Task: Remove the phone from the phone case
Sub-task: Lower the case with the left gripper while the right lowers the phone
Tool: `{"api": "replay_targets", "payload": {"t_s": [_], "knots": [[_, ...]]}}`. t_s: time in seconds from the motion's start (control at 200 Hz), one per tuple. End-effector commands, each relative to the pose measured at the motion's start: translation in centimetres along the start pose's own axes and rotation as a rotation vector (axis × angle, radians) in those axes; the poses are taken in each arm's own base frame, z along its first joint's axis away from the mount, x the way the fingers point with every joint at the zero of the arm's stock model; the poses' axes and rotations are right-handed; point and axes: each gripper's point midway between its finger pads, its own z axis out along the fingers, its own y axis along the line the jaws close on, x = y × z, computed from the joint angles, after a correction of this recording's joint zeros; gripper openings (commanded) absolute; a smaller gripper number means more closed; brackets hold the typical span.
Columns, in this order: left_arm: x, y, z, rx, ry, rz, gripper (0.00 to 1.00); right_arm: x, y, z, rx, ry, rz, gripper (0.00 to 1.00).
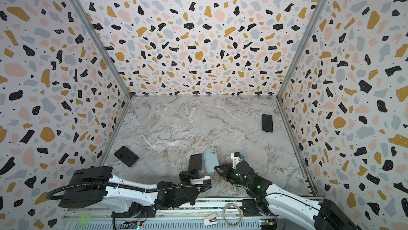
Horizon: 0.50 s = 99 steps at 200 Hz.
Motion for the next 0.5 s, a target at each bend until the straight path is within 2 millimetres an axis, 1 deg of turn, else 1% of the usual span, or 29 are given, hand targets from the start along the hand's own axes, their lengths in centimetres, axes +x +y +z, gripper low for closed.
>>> {"api": "replay_targets", "payload": {"t_s": [0.0,0.165,0.28,0.491], "knots": [[-1.1,-0.6,0.1,0.036,-0.029,-0.050,0.18,-0.1,0.1,0.2,-0.012,-0.015,0.010,0.00],[-0.9,-1.3,0.3,0.056,-0.014,-0.043,0.29,0.0,0.0,0.5,-0.006,-0.011,0.010,0.00],[-0.8,-1.4,0.5,0.056,-0.008,-0.041,0.31,0.1,-0.1,0.5,-0.002,-0.009,0.011,0.00],[-0.7,-1.7,0.6,0.059,-0.002,-0.038,0.40,0.3,-0.5,0.7,0.008,-0.008,0.016,0.00]]}}
